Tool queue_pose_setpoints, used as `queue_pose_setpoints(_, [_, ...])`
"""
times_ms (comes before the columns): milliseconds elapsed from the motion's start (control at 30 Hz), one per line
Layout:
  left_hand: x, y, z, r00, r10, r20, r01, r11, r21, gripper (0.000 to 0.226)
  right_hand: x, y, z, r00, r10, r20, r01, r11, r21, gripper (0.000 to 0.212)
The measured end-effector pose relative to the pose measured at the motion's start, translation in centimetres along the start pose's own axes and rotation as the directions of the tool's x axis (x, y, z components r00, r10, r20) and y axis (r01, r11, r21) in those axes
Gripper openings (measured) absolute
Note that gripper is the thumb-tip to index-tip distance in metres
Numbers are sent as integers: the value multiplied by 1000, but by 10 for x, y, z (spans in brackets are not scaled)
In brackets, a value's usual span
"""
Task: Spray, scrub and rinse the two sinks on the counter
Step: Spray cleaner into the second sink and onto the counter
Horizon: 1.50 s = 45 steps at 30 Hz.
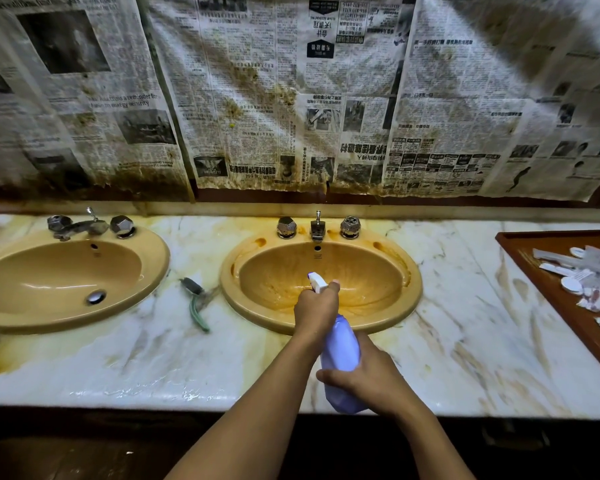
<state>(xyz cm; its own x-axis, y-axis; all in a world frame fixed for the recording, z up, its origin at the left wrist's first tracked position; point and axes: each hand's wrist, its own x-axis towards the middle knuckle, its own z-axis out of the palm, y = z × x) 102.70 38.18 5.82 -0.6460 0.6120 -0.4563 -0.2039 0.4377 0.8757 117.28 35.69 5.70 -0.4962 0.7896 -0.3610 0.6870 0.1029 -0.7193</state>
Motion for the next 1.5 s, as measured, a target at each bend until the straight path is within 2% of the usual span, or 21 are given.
queue_pose_setpoints(300, [-2, -1, 9, 998, 56, 26, -59, 992, 107, 40, -6, 7, -4, 999, 22, -41, -24, 998, -57, 84])
queue_pose_setpoints(400, [-4, -3, 19, 995, 85, 46, -89, 992, 86, 38, -7, 12, -8, 997, 34, -65, -38, 997, -66, 78])
queue_pose_setpoints(500, [-10, -3, 30, 993, 46, 109, -47, 999, 13, 38, -8, 19, -15, 996, 65, -67, -68, 996, -49, 72])
queue_pose_setpoints(600, [-12, -1, 41, 989, 30, 142, -36, 999, 37, 39, -11, 25, -20, 992, 97, -79, -99, 995, -15, 68])
queue_pose_setpoints(900, [-21, 2, 63, 985, 114, 133, -131, 983, 130, 41, -21, 36, -28, 984, 120, -128, -121, 993, 2, 65])
queue_pose_setpoints(1000, [-24, 0, 67, 978, 57, 202, -72, 995, 65, 41, -22, 40, -33, 983, 124, -133, -122, 992, 27, 65])
queue_pose_setpoints(1133, [-25, -1, 69, 960, 5, 281, -27, 997, 73, 37, -23, 43, -35, 981, 132, -145, -128, 991, 36, 65])
queue_pose_setpoints(1233, [-26, -2, 68, 965, 44, 259, -69, 994, 89, 42, -25, 45, -34, 980, 140, -145, -139, 990, 16, 68])
queue_pose_setpoints(1367, [-21, -9, 65, 980, 37, 194, -60, 991, 117, 30, -27, 45, -28, 982, 135, -131, -140, 989, -37, 69])
queue_pose_setpoints(1500, [-21, -18, 67, 972, 25, 233, -44, 996, 75, 37, -26, 47, -26, 981, 146, -127, -150, 988, -19, 68])
